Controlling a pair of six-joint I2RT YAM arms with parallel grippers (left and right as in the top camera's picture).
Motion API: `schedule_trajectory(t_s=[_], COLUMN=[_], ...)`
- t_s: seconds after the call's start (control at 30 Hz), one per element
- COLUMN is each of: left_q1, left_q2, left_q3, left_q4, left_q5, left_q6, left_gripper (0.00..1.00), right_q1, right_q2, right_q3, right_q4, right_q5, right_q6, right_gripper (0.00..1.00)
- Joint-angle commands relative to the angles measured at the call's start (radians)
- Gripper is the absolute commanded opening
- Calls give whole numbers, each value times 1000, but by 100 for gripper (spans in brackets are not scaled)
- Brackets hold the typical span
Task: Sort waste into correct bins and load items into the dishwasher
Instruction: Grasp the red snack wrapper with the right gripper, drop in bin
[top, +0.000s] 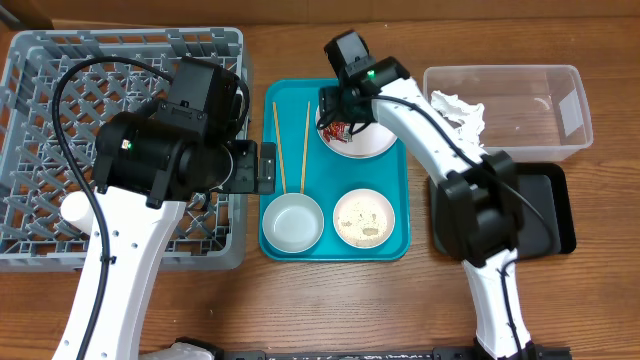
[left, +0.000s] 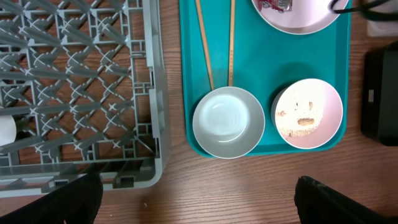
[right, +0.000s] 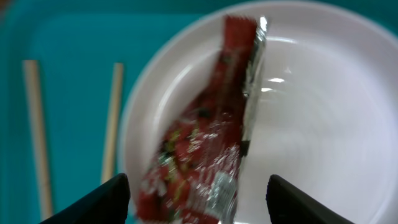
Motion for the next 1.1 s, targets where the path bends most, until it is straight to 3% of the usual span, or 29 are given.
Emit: schedule_trajectory(t_s=[0.0,0.07,0.33,0.37,0.53,0.83,1.07], left_q1=[0,0,0,0,0,0,0], left_q2=[-7,-7,-7,-7,-7,-7,-7], left_q3=[17,17,17,17,17,17,17], left_q4=[-1,-2,-1,-2,-2,-2,-1], left_q5=[-10,-10,-10,-10,-10,-10,-10], left_q6=[-10,-10,-10,-10,-10,-10,-10], left_gripper=[100,100,100,100,100,100,100], right_q1=[-30,-32,-20,-20,-37,-123,-252], right_q2=[59,66,68,68,-5,-303,-317], right_q3=[-5,-5,-5,-5,51,69,35], right_q4=[40,42,4,-5,-108,-282,-378], right_q5=[22,12,-6,-6,3,166,256], right_q6=[81,94,111,111,109,109,37], right_gripper=[70,64,6,4,4,4,4])
